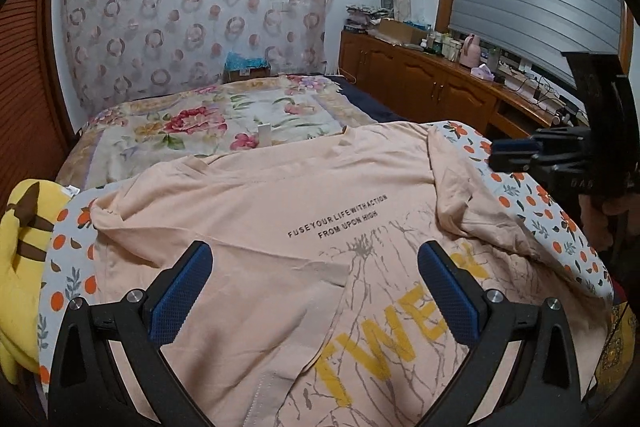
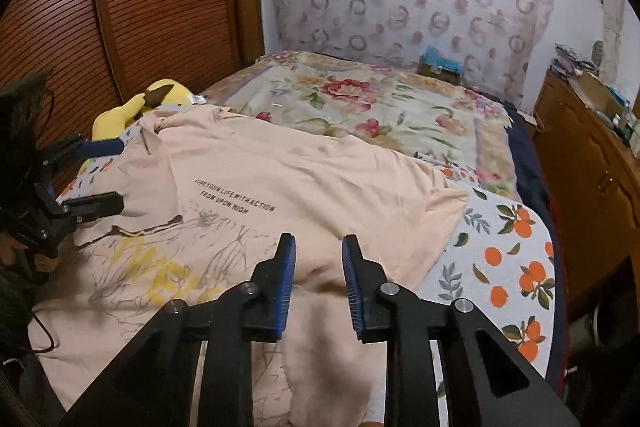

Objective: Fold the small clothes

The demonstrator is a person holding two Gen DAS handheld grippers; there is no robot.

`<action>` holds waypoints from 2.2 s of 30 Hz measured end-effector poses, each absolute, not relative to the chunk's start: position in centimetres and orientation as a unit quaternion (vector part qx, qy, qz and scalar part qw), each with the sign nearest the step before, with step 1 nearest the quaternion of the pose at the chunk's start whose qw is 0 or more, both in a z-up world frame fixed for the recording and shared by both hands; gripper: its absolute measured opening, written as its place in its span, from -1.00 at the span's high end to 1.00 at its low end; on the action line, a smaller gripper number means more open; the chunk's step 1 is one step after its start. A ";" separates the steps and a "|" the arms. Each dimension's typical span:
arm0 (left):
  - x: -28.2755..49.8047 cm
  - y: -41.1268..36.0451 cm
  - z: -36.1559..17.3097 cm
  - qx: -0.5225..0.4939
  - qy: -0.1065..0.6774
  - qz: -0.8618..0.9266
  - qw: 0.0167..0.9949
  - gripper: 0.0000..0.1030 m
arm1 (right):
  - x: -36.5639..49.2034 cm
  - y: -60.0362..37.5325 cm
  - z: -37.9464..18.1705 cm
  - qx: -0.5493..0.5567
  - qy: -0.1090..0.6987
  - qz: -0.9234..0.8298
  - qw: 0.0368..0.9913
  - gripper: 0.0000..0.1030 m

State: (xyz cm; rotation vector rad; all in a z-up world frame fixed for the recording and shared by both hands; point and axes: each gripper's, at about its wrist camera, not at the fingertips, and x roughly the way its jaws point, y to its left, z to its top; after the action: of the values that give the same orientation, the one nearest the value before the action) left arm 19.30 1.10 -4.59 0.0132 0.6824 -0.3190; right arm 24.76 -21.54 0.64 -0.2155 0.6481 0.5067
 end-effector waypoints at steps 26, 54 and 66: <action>18.9 2.3 -5.5 -0.008 0.334 -0.148 0.931 -1.00 | 30.9 -19.0 -0.7 -0.104 0.381 0.253 0.883 0.90; 19.2 2.7 -5.7 -0.012 0.335 -0.135 0.932 -1.00 | 27.9 -21.1 -1.0 -0.101 0.377 0.208 0.897 0.39; 19.6 2.3 -6.1 -0.007 0.342 -0.126 0.931 -1.00 | 25.5 -23.1 -3.9 -0.063 0.411 0.208 0.886 0.39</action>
State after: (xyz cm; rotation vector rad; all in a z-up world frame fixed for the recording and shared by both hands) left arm 19.63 2.27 -6.10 -0.0151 0.7009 -0.2584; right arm 25.53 -23.06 -3.93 -0.1300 0.8541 0.4317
